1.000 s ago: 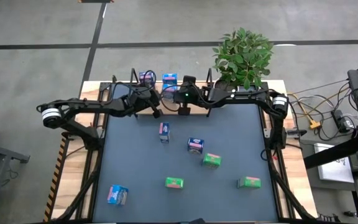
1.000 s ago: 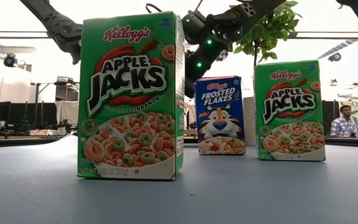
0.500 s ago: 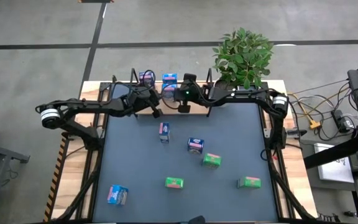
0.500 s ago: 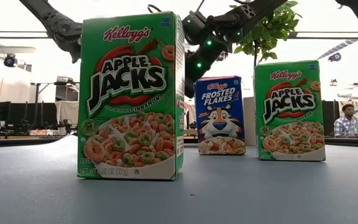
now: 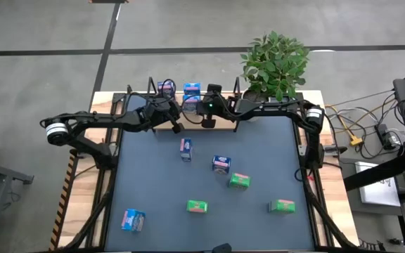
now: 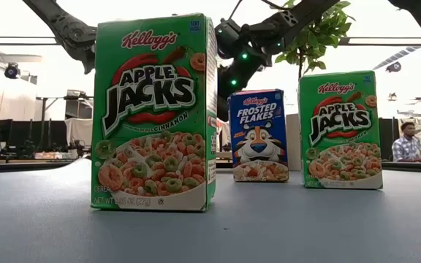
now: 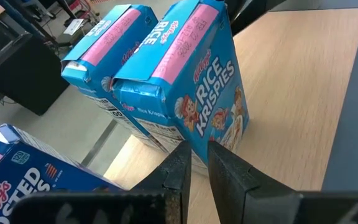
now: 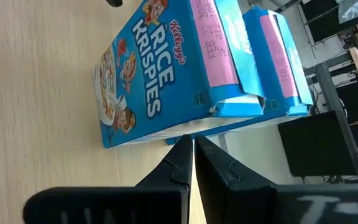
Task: Stack cereal on shelf
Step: Put the top light blue cereal box on the shelf aligned with the other light blue cereal box, then put the left blue cereal box on the shelf aligned with the other blue cereal box
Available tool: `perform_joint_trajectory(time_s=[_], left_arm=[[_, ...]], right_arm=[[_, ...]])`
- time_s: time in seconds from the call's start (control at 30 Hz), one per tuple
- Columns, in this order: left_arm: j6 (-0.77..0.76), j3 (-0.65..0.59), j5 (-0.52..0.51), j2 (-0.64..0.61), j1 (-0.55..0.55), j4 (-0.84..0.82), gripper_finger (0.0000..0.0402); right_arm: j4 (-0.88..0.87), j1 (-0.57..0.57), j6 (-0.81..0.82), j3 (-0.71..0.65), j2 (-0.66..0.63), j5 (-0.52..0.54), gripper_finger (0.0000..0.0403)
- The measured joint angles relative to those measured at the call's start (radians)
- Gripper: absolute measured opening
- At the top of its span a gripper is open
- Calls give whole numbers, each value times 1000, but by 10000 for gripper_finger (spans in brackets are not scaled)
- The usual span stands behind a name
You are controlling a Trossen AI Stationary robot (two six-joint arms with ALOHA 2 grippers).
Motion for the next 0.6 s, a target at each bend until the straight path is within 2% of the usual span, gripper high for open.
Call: perform_joint_trajectory(time_s=[0.17,0.33,0.43,0.6], left_arm=[[-10,0,-1,-30,-5,-26,36],[-66,0,-1,-135,-33,-130,36],[-114,0,0,-216,-76,-191,36],[-205,0,2,-338,-208,-271,36]], right_arm=[[-32,7,1,0,-18,1,9],[-99,38,34,0,-68,1,9],[-128,71,50,0,-106,1,9],[-189,146,73,0,-171,1,9]])
